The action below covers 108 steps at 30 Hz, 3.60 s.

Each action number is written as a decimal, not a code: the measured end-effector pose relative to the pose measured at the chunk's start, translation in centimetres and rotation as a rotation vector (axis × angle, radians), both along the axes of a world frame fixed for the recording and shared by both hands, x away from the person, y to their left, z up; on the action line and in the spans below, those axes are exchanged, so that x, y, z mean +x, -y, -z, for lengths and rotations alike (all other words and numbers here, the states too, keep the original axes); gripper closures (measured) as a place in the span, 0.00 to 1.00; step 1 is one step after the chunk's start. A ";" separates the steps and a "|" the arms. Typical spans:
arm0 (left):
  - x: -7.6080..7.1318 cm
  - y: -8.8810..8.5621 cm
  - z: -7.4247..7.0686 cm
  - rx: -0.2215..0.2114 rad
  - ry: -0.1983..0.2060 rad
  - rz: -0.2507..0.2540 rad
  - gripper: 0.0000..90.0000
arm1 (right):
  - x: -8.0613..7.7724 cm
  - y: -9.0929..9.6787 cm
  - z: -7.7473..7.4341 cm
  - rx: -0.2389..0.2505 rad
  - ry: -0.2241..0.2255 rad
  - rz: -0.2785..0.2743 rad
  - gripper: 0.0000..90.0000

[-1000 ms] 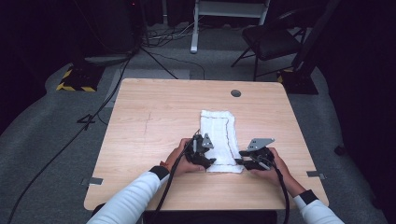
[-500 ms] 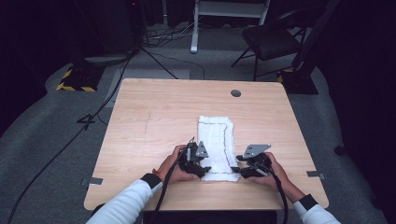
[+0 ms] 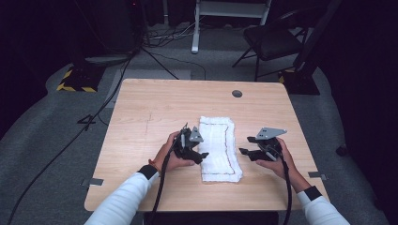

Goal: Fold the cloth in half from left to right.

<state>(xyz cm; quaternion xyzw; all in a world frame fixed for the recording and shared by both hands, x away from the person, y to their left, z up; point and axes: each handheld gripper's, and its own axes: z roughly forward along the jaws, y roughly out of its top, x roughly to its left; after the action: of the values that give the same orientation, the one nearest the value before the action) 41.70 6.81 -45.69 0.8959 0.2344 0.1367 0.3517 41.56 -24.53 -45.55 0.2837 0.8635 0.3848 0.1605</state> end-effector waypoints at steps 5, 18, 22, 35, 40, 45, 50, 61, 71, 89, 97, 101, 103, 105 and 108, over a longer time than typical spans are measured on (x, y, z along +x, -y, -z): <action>2.3 -0.4 -0.1 -0.002 -0.007 -0.058 0.26 | 1.9 -0.6 -0.3 -0.017 0.025 0.028 0.45; 8.5 0.8 0.9 0.007 -0.012 -0.186 0.27 | 7.9 -3.7 0.0 -0.051 0.030 0.090 0.49; 9.8 1.1 1.3 0.015 -0.018 -0.216 0.29 | 9.5 -4.2 0.5 -0.029 0.013 0.119 0.50; 12.7 1.1 3.2 -0.019 -0.090 -0.295 0.27 | 12.5 -5.5 2.3 -0.046 -0.048 0.180 0.50; 12.7 1.2 3.7 -0.039 -0.114 -0.295 0.27 | 12.7 -5.9 3.0 -0.059 -0.064 0.188 0.50; 12.8 1.0 3.9 -0.056 -0.131 -0.291 0.27 | 13.0 -5.6 3.5 -0.031 -0.107 0.200 0.49; 12.7 1.1 3.9 -0.058 -0.122 -0.258 0.30 | 13.1 -5.3 3.7 0.015 -0.136 0.186 0.58; 12.7 1.4 3.5 -0.083 -0.174 -0.134 0.80 | 12.8 -5.9 3.4 0.010 -0.166 0.140 0.89; 13.3 2.2 3.0 -0.025 -0.096 -0.156 0.92 | 12.9 -6.4 2.9 -0.024 -0.082 0.159 0.93; 13.7 1.8 -1.1 -0.064 0.037 -0.189 0.93 | 12.9 -6.8 -1.2 0.008 0.086 0.178 0.94; 12.8 1.4 -1.7 -0.083 0.041 -0.135 0.93 | 12.1 -6.2 -2.2 0.019 0.113 0.148 0.94; 12.2 0.9 -2.0 -0.116 0.045 -0.117 0.93 | 11.3 -6.0 -2.4 0.019 0.121 0.118 0.94; 11.7 0.7 -2.2 -0.119 0.048 -0.104 0.93 | 10.9 -5.9 -2.5 0.027 0.126 0.105 0.94; 11.2 0.6 -2.4 -0.123 0.054 -0.087 0.93 | 10.5 -5.8 -2.7 0.029 0.126 0.093 0.94; 10.6 0.4 -2.8 -0.127 0.061 -0.069 0.93 | 9.9 -5.6 -3.1 0.036 0.132 0.075 0.94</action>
<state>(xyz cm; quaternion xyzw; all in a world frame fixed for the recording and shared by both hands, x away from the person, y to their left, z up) 52.26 6.41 -42.91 0.8586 0.2623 0.1609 0.4100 51.50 -18.89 -42.49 0.2927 0.8328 0.4118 0.2262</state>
